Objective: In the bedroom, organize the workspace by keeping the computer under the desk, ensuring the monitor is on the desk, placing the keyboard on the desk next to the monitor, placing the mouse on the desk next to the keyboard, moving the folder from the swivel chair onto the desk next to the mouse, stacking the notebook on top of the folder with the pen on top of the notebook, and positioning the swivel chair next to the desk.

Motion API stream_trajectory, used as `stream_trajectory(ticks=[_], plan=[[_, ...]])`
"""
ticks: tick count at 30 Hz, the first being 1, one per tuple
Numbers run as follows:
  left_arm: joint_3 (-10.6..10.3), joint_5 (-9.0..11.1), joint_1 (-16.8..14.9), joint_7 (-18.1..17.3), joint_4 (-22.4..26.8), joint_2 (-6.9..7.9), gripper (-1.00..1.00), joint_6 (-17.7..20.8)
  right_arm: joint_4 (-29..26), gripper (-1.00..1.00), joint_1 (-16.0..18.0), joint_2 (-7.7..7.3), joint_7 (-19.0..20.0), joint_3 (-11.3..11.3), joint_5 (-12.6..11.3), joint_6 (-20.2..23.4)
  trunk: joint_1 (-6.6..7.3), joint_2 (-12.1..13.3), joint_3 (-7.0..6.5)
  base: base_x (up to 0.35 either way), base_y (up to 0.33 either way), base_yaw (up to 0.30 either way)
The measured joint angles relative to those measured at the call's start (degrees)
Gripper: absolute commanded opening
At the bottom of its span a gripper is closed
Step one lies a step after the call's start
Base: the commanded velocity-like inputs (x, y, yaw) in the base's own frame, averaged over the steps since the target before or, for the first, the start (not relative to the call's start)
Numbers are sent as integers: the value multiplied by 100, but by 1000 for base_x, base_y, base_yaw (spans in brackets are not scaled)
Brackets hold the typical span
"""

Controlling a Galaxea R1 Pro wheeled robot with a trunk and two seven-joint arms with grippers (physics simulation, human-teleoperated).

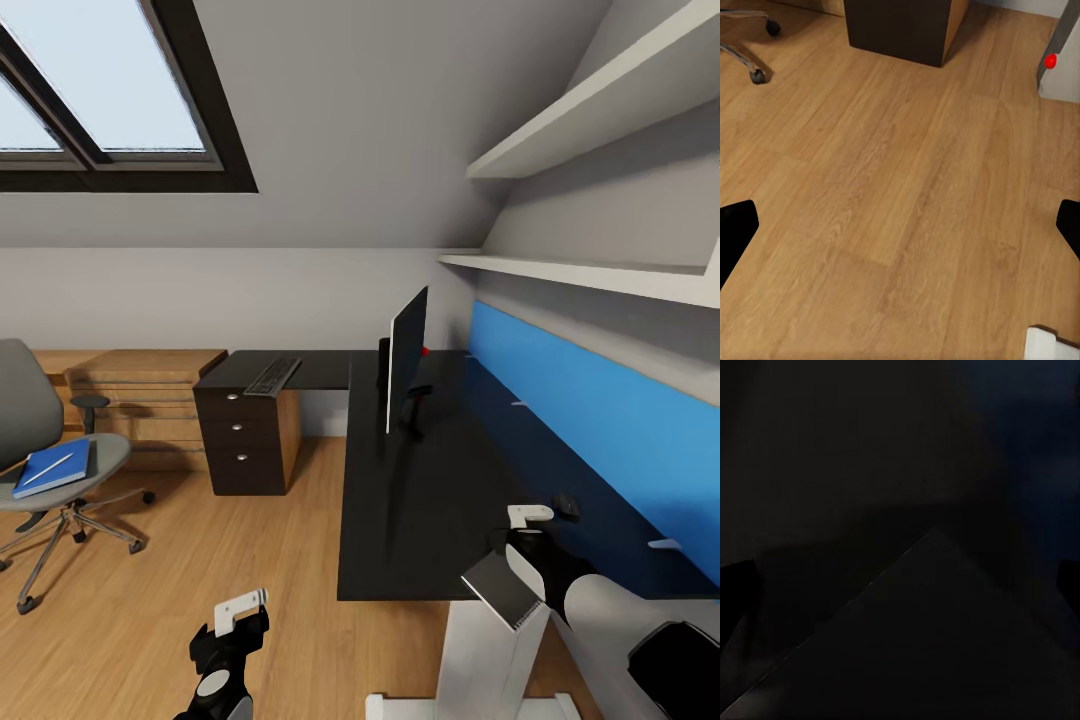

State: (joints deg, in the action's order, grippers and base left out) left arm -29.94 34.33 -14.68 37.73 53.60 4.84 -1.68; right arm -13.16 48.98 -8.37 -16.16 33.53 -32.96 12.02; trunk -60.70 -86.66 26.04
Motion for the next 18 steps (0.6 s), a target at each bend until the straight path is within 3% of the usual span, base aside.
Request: stream_trajectory(ticks=[12, 18], plan=[[0, 0, 1, 0, 0, 0, 100, 5, 0, 100, -1, 0, 0, -5, -1, -1, 0, 0, 0, 0, 0, 0], [0, 0, 3, 0, -4, 0, 100, 6, 52, 100, -7, -1, 12, -6, -33, 38, 131, 240, -106, 0, 0, 0]])
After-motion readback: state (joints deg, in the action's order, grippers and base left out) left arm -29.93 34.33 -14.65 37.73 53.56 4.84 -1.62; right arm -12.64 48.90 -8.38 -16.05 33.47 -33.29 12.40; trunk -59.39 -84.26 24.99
